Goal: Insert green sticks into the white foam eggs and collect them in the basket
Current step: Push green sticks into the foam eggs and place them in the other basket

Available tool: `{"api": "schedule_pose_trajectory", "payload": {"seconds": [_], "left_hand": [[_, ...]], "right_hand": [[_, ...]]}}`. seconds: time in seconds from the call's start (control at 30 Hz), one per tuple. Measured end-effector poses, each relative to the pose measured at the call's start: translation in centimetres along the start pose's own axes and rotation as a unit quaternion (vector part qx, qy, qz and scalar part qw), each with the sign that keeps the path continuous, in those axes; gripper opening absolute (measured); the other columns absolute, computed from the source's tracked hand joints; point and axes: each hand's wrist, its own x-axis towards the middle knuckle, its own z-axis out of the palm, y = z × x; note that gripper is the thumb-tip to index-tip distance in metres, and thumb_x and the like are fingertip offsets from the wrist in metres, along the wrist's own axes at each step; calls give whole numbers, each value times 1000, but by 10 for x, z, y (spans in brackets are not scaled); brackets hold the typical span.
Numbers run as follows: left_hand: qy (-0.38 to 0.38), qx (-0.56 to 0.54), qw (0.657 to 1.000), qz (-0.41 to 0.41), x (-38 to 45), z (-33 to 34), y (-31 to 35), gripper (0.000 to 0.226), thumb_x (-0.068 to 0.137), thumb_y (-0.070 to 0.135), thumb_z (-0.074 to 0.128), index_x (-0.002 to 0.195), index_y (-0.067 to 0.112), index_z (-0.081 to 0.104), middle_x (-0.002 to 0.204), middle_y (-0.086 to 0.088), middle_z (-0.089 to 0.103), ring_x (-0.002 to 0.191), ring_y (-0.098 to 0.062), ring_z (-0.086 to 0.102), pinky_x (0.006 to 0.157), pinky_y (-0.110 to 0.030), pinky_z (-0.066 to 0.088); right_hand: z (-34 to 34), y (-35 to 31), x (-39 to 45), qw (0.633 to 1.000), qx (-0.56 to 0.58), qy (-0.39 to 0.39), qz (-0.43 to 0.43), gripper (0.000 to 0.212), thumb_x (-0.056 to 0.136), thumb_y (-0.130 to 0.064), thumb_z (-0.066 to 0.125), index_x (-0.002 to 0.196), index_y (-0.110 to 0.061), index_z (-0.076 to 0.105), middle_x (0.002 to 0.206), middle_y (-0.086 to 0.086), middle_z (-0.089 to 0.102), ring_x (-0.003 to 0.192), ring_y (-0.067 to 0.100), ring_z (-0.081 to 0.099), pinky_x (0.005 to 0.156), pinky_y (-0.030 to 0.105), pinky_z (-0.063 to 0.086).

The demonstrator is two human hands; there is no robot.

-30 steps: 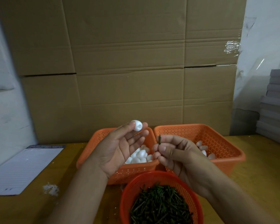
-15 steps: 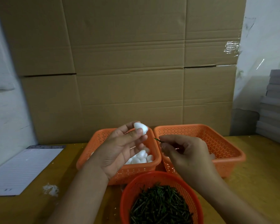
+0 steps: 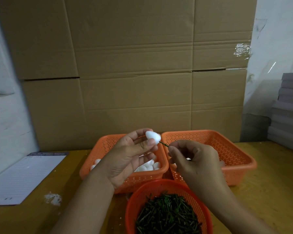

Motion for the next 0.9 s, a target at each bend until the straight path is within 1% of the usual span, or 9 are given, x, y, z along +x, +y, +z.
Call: {"api": "schedule_pose_trajectory", "payload": {"seconds": [0.07,0.13,0.23,0.33,0.4,0.53,0.63,0.8,0.9], "left_hand": [[-3,9,1000,0,0,1,0,32,67,18,85,98,25,80,101,-4,75,87,-13,71,73,-25,57],[-6,16,1000,0,-1,2,0,31,68,18,85,98,25,80,101,-4,75,88,-12,71,74,-25,57],[-6,27,1000,-2,-2,5,-1,33,69,15,83,101,21,76,104,-5,75,87,-13,71,73,-25,57],[-5,41,999,-3,-3,9,-2,41,71,15,81,110,16,69,105,-5,75,88,-13,71,73,-24,57],[-4,43,999,-2,-3,9,-2,45,69,16,83,111,14,68,105,-5,75,88,-14,71,73,-24,57],[-12,43,999,1,-3,8,-2,36,76,9,79,110,13,68,105,-7,75,86,-13,71,71,-22,56],[-10,50,999,1,-3,8,-2,37,77,9,77,112,11,67,104,-7,74,81,-12,69,69,-21,56],[3,80,997,8,-2,11,-3,44,73,14,78,115,9,66,98,-5,74,71,-8,63,65,-20,53],[12,87,996,12,-2,12,-4,47,73,18,78,118,8,66,96,-4,73,72,-8,62,65,-20,53]], "right_hand": [[0,1,0,1000,-3,-2,1,15,89,-21,68,77,-30,71,68,-21,70,63,2,68,57,20,54],[0,0,0,1000,-5,-3,-2,13,88,-23,67,77,-29,72,68,-19,69,63,2,68,56,18,53],[0,-1,-1,1000,-5,-3,-10,16,89,-21,68,76,-30,70,68,-19,69,63,2,66,55,13,48],[0,-2,-1,1000,-6,-4,-10,18,89,-22,68,74,-31,69,66,-18,68,61,3,65,54,12,46],[0,-2,-1,1000,-4,-3,-10,20,89,-21,68,72,-33,67,64,-18,68,59,3,65,53,11,45],[0,-3,-2,1000,1,-6,-10,22,90,-19,68,71,-31,68,63,-14,67,57,4,63,53,12,44],[1,-4,-3,1000,7,-8,-8,24,91,-16,68,71,-29,68,61,-13,66,56,4,61,52,12,43],[1,-6,-4,999,29,-21,19,24,92,-16,66,71,-26,69,64,-5,68,54,6,61,50,13,43],[2,-9,-5,990,110,-36,81,21,93,-15,65,73,-18,73,63,3,69,49,4,58,48,17,44]]}}
